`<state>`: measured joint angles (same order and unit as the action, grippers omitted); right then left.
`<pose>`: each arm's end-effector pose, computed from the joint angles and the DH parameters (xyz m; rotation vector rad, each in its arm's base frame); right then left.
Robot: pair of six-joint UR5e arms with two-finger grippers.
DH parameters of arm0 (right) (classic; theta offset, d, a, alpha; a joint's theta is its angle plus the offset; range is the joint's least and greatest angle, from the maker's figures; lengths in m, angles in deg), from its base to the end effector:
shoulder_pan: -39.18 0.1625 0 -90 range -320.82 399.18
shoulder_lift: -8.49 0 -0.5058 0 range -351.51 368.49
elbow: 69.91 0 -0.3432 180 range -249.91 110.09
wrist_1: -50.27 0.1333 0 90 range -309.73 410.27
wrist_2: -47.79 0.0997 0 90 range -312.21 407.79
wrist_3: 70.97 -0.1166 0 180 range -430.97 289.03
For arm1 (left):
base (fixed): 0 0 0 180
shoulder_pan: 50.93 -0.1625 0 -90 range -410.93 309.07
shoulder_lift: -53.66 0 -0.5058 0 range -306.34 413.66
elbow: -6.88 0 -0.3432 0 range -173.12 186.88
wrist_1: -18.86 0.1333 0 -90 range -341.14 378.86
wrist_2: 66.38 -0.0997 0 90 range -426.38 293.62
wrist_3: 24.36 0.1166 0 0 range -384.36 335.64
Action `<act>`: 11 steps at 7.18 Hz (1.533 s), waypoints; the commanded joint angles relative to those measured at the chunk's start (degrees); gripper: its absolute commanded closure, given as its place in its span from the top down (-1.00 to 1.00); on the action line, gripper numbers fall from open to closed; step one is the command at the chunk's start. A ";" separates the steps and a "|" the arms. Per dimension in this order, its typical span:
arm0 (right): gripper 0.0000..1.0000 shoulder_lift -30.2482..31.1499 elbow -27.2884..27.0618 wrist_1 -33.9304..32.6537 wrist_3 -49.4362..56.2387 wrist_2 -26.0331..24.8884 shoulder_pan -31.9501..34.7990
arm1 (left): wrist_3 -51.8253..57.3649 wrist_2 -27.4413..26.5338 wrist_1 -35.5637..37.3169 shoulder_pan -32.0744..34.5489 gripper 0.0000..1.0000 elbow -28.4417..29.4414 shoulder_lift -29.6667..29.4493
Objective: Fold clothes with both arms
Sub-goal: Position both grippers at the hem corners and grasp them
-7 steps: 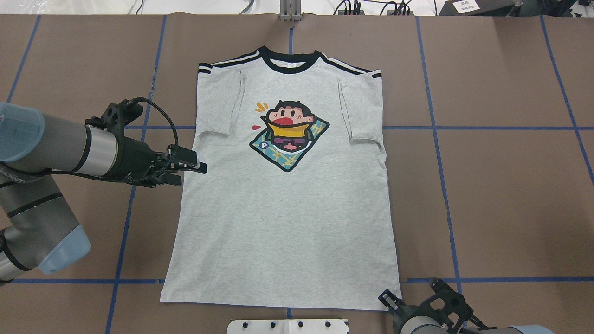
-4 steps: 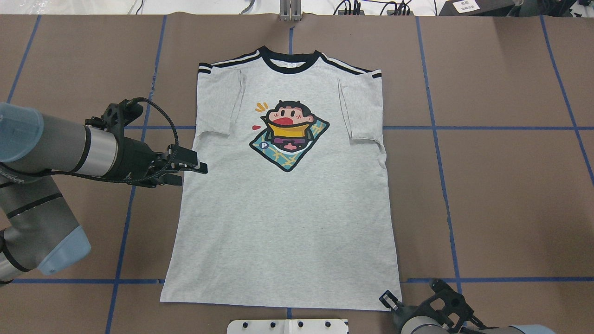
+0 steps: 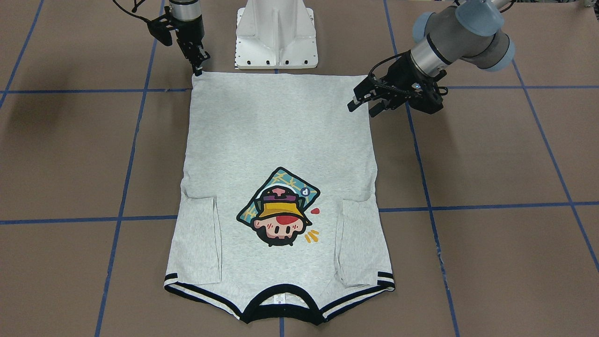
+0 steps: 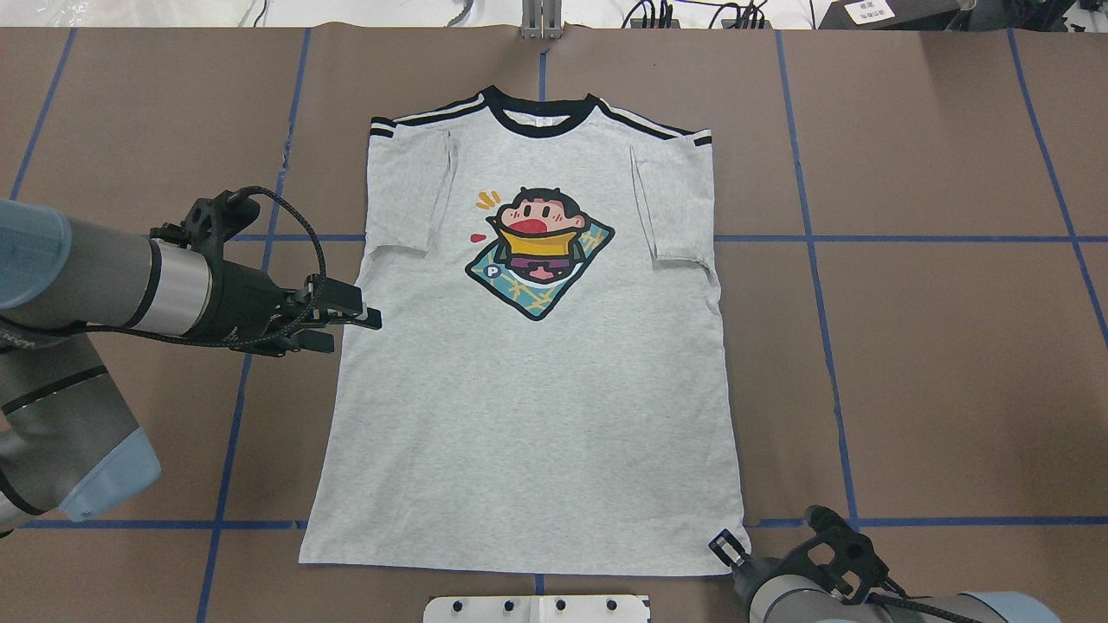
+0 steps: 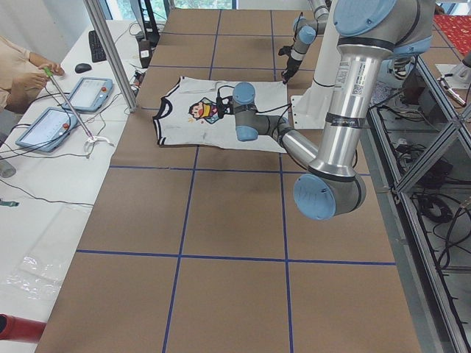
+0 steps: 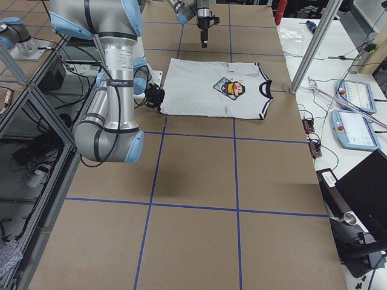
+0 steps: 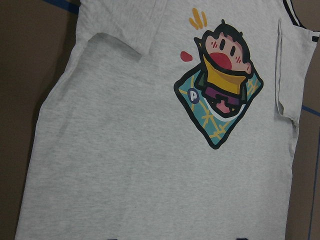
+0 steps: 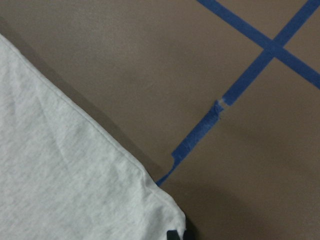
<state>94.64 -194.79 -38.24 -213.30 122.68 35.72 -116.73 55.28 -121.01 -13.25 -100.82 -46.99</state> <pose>-0.4596 -0.1362 0.4740 -0.1069 -0.7620 0.9047 0.3620 -0.3706 0.4193 -0.0384 1.3986 -0.2045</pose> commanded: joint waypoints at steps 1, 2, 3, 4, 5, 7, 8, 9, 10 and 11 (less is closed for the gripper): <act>-1.00 0.24 -1.50 -0.08 0.03 1.66 1.44 | -3.51 -8.21 0.12 -6.62 0.66 -6.79 8.48; -1.00 0.16 -1.59 -0.08 0.03 1.66 1.35 | -6.48 -15.59 3.16 -13.45 0.66 -7.17 9.49; -1.00 0.16 -1.59 -0.16 0.03 1.66 1.27 | -6.69 -16.54 11.63 -16.21 0.66 -8.74 9.33; -1.00 0.24 -1.59 -0.17 0.03 1.66 1.27 | -9.12 -17.07 20.33 -19.98 0.65 -11.45 9.33; -1.00 0.24 -1.59 -0.17 -0.05 1.66 0.83 | -12.02 -21.25 25.90 -25.94 0.65 -14.61 9.50; -1.00 0.16 -1.68 -0.17 -0.05 1.57 0.47 | -12.14 -24.72 30.00 -28.72 0.64 -14.64 9.67; -1.00 0.24 -1.68 -0.25 -0.06 1.57 0.30 | -12.14 -25.15 30.18 -28.90 0.64 -14.29 10.98; -1.00 0.42 -1.59 -0.25 -0.06 1.57 0.30 | -12.14 -25.42 30.18 -29.16 0.64 -14.20 10.73; -1.00 0.42 -1.59 -0.25 -0.06 1.57 0.30 | -12.22 -25.42 30.26 -29.42 0.64 -13.77 10.64; -1.00 0.42 -1.59 -0.34 -0.06 1.57 0.39 | -12.31 -25.42 30.27 -29.43 0.63 -13.76 10.73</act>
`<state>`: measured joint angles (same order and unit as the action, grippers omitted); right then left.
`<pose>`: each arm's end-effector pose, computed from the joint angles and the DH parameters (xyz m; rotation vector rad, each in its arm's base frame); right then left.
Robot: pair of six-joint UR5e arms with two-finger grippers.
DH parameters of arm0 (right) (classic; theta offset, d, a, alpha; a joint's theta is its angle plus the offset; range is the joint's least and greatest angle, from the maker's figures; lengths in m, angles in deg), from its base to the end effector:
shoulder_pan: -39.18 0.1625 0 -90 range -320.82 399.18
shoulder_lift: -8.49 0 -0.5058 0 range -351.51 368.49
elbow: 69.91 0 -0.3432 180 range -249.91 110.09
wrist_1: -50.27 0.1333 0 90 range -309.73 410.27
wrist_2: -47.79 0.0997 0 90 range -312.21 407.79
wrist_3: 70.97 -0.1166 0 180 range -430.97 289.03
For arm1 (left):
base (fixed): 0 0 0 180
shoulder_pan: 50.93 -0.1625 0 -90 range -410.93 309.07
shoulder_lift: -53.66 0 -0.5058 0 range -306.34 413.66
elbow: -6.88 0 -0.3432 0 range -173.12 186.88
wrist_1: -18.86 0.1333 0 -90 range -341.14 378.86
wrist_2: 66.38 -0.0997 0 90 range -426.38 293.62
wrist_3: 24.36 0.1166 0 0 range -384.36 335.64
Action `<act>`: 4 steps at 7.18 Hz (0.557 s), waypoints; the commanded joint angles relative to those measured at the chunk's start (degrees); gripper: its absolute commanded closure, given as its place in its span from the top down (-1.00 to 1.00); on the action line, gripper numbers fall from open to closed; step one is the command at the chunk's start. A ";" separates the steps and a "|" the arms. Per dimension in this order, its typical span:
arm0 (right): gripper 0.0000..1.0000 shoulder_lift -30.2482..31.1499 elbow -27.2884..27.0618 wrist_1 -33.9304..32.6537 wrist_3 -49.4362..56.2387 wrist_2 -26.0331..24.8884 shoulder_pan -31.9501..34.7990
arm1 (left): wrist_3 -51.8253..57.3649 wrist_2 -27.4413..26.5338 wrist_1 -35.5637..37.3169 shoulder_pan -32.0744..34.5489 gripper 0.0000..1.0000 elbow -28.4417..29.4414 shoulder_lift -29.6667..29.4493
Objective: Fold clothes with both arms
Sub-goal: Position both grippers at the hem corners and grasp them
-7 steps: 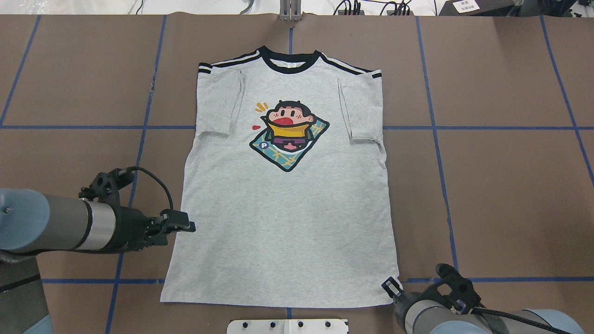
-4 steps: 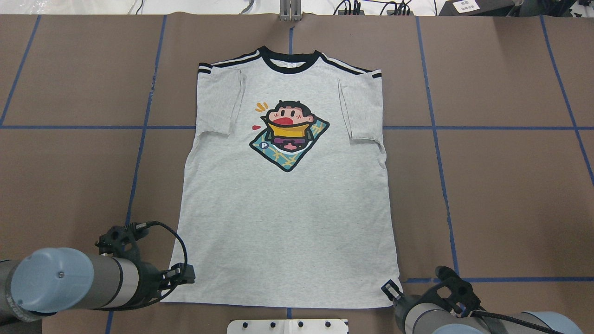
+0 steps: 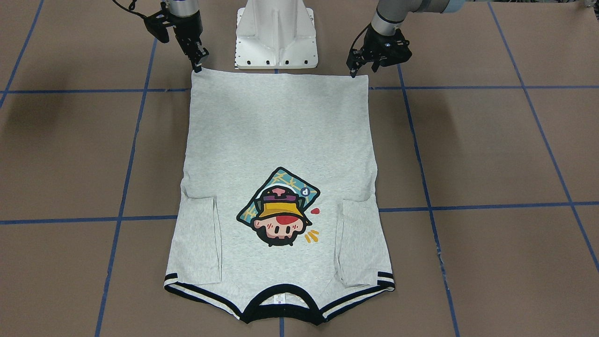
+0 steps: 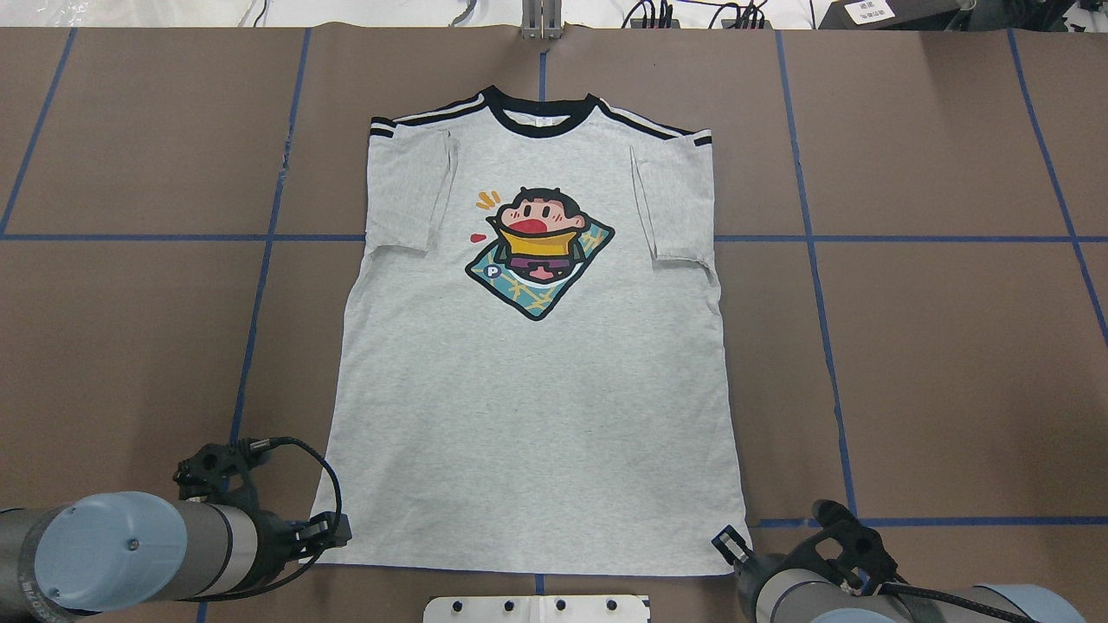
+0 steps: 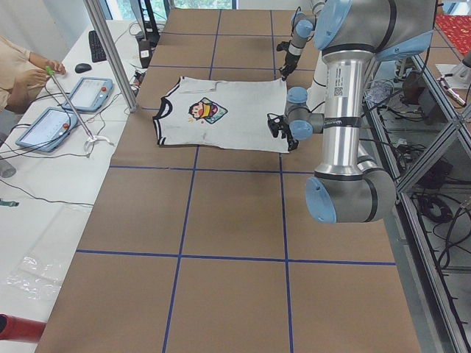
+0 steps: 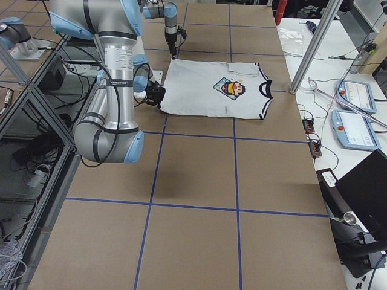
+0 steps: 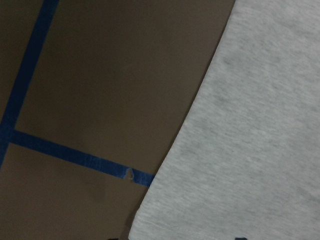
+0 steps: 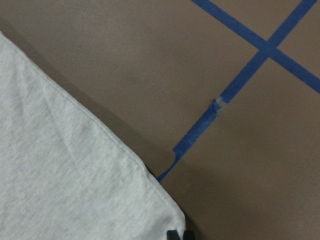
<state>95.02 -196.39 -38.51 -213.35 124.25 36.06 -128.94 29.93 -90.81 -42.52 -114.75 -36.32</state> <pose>-0.4515 -0.1362 0.4667 -0.1378 -0.7652 0.9026 0.4225 -0.1843 0.4831 -0.1513 0.8914 -0.3244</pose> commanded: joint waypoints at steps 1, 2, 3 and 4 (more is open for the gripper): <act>-1.00 0.21 0.01 -0.07 0.00 0.00 -0.13 | -0.10 -0.07 0.07 -0.32 0.59 1.30 -0.20; -1.00 0.21 0.01 0.02 0.00 0.00 -0.30 | -0.10 0.01 0.07 -0.41 0.59 1.31 -0.20; -1.00 0.21 0.01 -0.07 0.00 0.00 -0.30 | 0.07 0.19 -0.10 -0.59 0.56 2.53 -0.46; -1.00 0.12 0.01 -0.07 0.00 0.00 -0.39 | 0.07 0.37 -0.10 -0.59 0.51 2.20 -0.46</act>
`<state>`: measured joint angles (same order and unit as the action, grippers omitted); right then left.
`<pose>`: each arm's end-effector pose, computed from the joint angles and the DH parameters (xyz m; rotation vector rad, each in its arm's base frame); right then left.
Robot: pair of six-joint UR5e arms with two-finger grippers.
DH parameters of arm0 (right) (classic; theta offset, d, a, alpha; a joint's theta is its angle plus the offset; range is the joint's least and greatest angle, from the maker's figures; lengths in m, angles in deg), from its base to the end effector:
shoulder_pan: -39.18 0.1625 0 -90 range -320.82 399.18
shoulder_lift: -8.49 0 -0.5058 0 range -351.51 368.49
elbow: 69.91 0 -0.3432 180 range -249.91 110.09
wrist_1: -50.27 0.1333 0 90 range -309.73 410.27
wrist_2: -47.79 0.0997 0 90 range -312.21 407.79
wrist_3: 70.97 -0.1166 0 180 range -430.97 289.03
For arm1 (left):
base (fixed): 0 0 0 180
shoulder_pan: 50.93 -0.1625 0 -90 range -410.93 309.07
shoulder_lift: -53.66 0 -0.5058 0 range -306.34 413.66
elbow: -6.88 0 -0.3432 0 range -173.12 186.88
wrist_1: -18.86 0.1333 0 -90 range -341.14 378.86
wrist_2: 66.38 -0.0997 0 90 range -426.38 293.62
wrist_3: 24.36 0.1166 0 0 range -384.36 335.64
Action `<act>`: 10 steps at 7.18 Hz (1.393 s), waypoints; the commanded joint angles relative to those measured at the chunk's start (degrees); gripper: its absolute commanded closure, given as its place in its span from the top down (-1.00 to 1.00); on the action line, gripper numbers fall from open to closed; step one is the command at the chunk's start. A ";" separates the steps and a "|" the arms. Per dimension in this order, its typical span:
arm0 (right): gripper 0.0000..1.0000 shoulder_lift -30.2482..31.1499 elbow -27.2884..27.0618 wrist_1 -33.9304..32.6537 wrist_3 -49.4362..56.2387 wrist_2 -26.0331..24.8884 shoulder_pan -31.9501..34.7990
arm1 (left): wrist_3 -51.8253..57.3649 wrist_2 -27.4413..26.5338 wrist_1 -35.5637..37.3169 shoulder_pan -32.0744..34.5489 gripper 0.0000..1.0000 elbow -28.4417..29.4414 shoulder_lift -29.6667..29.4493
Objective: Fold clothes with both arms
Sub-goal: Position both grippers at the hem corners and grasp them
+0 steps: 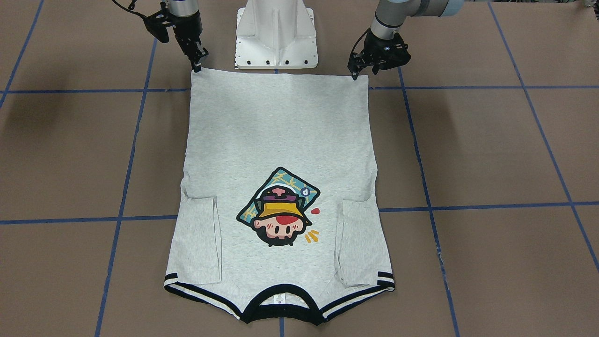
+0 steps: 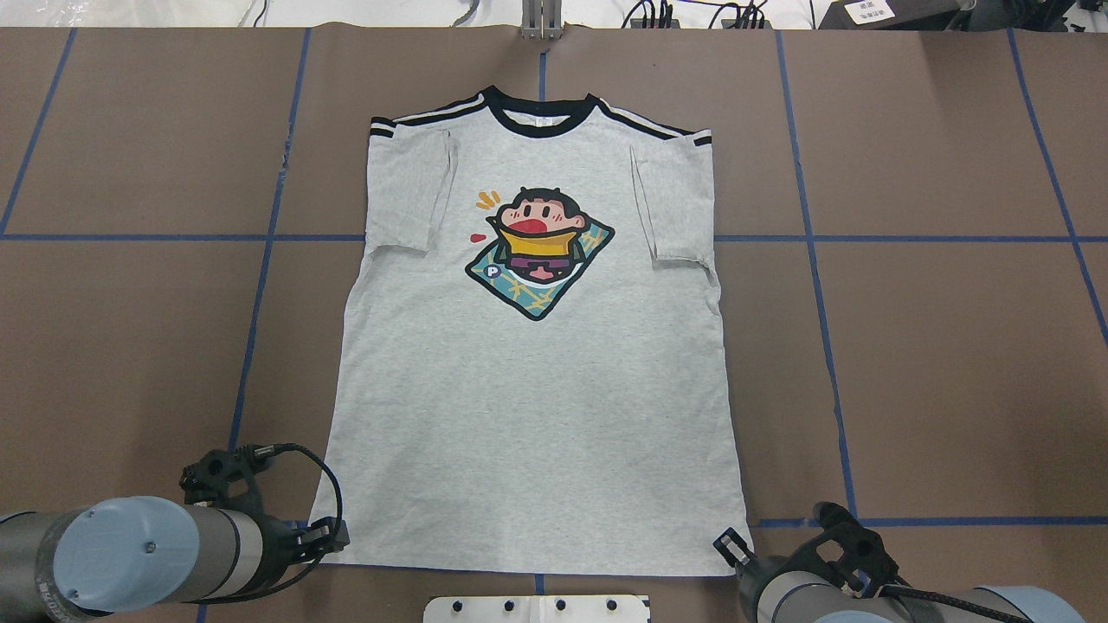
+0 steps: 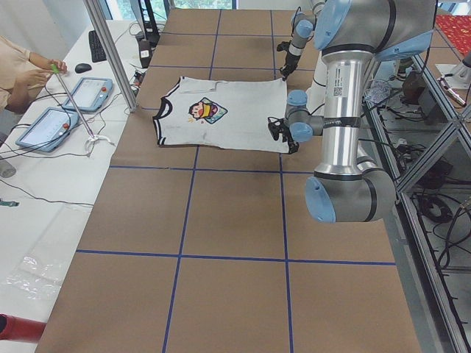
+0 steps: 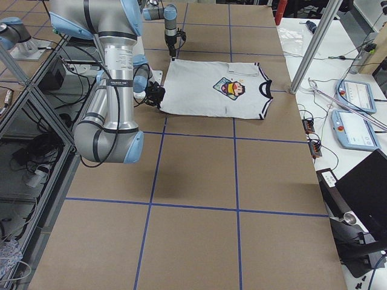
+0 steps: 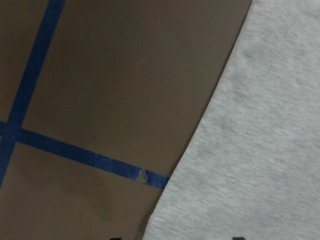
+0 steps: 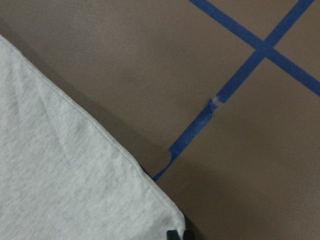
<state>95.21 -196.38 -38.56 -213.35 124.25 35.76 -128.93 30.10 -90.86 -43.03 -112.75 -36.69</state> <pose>-0.4512 -0.1339 0.4684 -0.1375 -0.7606 0.8976 0.4324 -0.1813 0.4957 -0.1568 0.8627 -0.3178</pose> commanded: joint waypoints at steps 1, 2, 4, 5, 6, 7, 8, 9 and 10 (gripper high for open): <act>-1.00 -0.06 0.00 0.06 0.00 0.00 -0.10 | 0.06 0.21 -0.06 -0.08 0.43 0.54 -0.01; -1.00 -0.06 0.00 -0.02 0.00 0.00 -0.01 | -0.03 0.21 0.02 -0.08 0.18 0.45 -0.01; -1.00 -0.15 0.00 0.06 0.00 0.00 -0.01 | -0.03 0.21 0.02 -0.17 -0.01 0.54 -0.01; -1.00 -0.15 -0.09 -0.02 0.00 0.00 -0.01 | -0.03 0.29 0.02 -0.17 -0.01 0.63 -0.01; -1.00 -0.15 -0.09 -0.02 0.00 0.00 0.08 | -0.03 0.29 0.02 -0.17 -0.07 0.45 0.08; -1.00 -0.15 -0.09 -0.02 0.00 0.00 0.08 | -0.03 0.29 0.11 -0.17 -0.15 0.71 0.08; -1.00 -0.23 -0.09 0.06 0.00 0.00 0.08 | -0.03 0.29 0.11 -0.17 -0.16 0.72 0.34; -1.00 -0.24 -0.09 0.07 0.00 0.00 0.08 | -0.03 0.29 0.20 -0.17 -0.18 0.72 0.34; -1.00 -0.24 -0.09 0.07 0.00 0.00 0.17 | -0.03 0.47 0.11 -0.17 -0.43 0.63 0.26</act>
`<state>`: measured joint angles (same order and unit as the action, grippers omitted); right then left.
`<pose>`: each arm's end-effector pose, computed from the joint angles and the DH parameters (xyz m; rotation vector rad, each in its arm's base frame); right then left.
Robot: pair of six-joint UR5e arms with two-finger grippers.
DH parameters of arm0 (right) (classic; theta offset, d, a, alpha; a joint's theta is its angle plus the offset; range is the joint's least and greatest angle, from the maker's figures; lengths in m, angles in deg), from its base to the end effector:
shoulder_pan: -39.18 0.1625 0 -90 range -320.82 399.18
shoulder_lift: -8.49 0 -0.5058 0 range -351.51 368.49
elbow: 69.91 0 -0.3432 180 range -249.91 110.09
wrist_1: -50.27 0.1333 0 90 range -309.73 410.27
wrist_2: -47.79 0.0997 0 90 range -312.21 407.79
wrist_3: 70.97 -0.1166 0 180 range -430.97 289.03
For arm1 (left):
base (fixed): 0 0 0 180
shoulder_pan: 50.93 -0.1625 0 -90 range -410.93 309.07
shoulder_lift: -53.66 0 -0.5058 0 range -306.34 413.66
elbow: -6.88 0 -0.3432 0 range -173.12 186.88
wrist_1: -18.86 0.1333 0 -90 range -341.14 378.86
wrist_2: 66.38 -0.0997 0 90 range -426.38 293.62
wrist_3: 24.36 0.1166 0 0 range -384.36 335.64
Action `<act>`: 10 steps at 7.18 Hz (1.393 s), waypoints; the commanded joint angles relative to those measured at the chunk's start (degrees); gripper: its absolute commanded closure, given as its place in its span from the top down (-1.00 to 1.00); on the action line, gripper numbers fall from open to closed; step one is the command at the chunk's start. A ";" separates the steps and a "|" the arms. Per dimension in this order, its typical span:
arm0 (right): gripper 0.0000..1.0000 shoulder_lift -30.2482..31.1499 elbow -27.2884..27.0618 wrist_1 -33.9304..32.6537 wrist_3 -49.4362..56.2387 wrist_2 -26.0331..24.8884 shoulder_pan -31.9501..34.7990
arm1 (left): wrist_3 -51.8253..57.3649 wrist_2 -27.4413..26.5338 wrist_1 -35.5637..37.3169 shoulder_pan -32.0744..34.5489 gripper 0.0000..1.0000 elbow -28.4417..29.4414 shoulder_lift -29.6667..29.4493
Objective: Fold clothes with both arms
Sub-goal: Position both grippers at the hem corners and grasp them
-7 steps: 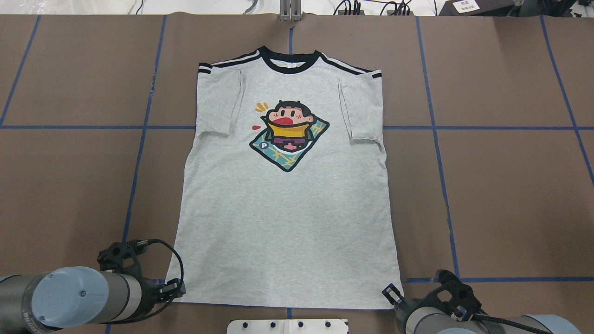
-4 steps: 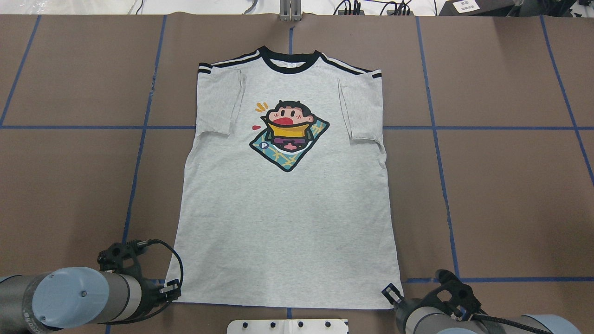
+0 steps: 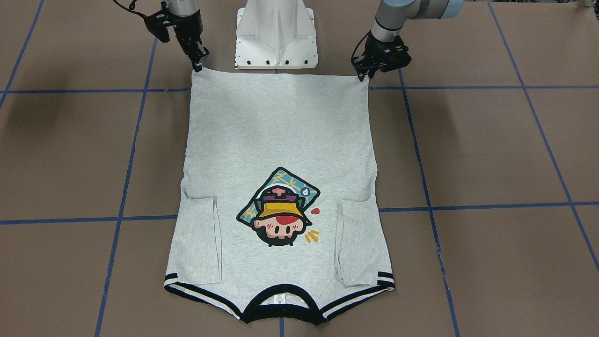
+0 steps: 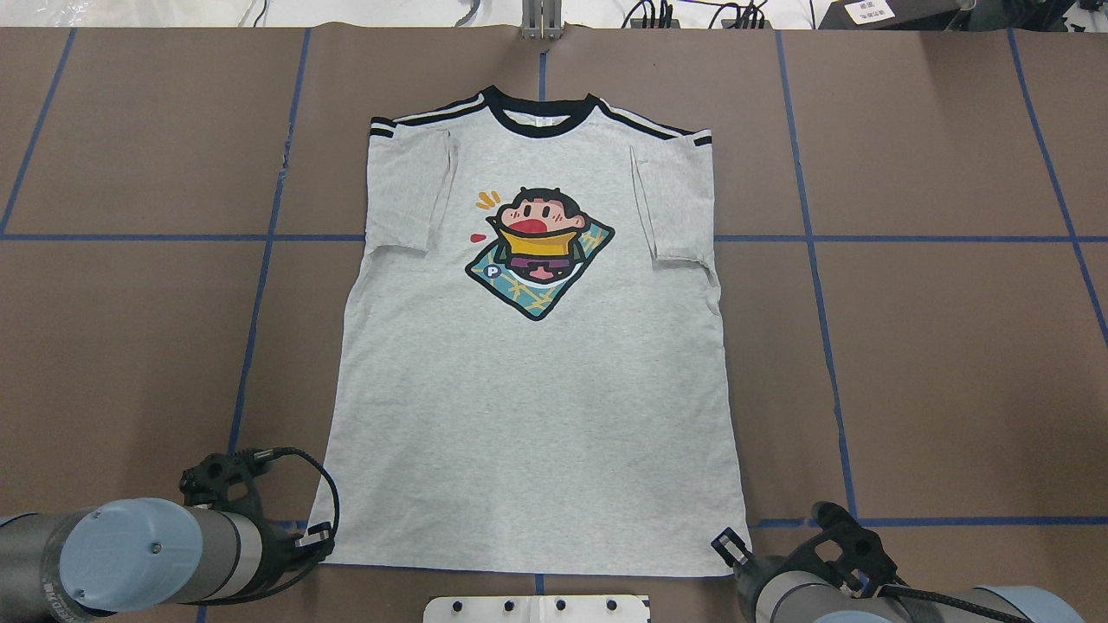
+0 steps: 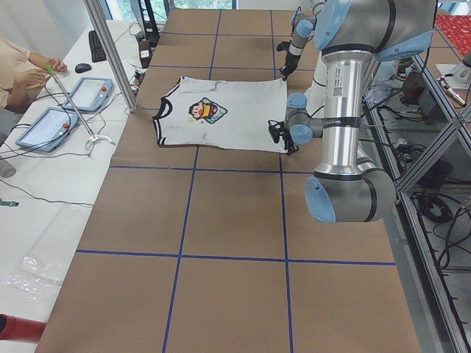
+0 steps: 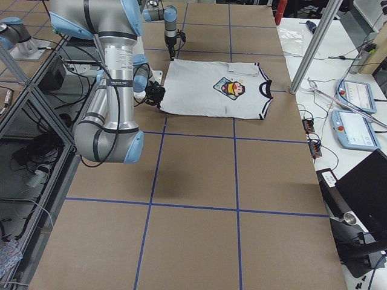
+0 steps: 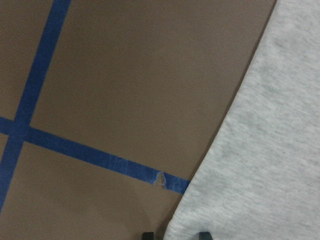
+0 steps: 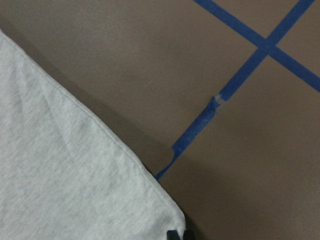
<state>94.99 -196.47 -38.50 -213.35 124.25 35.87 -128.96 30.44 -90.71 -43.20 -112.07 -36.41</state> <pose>-0.4518 -0.1347 0.4659 -0.1401 -0.7667 0.8995 0.4333 -0.1794 0.5036 -0.1631 0.8425 -0.3152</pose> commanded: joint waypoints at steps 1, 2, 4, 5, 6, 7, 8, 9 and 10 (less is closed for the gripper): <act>-1.00 -0.02 0.00 0.01 0.00 0.00 0.06 | 0.00 0.13 0.06 0.00 -0.99 0.03 -0.02; -1.00 0.07 0.00 -0.08 0.00 0.00 0.06 | 0.00 0.65 0.06 0.00 -1.00 0.03 -0.11; -1.00 0.07 0.00 -0.08 0.00 0.00 -0.03 | 0.09 2.49 0.06 0.09 -1.00 -0.58 -0.46; -1.00 -0.01 -0.09 -0.08 0.00 0.00 0.06 | 0.09 4.94 0.41 0.44 -1.00 -3.54 -0.29; -1.00 0.25 -1.39 -0.16 0.00 0.00 -0.12 | 0.00 5.74 1.63 0.87 -1.00 -8.01 0.50; -1.00 1.03 -5.67 -5.13 -0.09 0.00 -1.86 | -0.26 5.93 3.73 0.88 -1.00 -12.14 0.25; -1.00 1.04 -10.24 -11.53 -0.61 0.00 -3.70 | -1.48 6.80 4.97 0.88 -1.00 -14.79 0.24; -1.00 0.95 -12.37 -14.29 -0.62 0.00 -3.72 | -1.75 7.33 5.24 1.14 -1.00 -16.04 0.24; -1.00 0.69 -12.39 -14.66 -0.01 0.09 -0.33 | -1.50 7.33 5.25 1.66 -1.00 -16.40 -0.28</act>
<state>95.85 -207.36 -50.93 -213.76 124.27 33.29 -130.39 37.45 -85.82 -42.03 -127.21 -36.29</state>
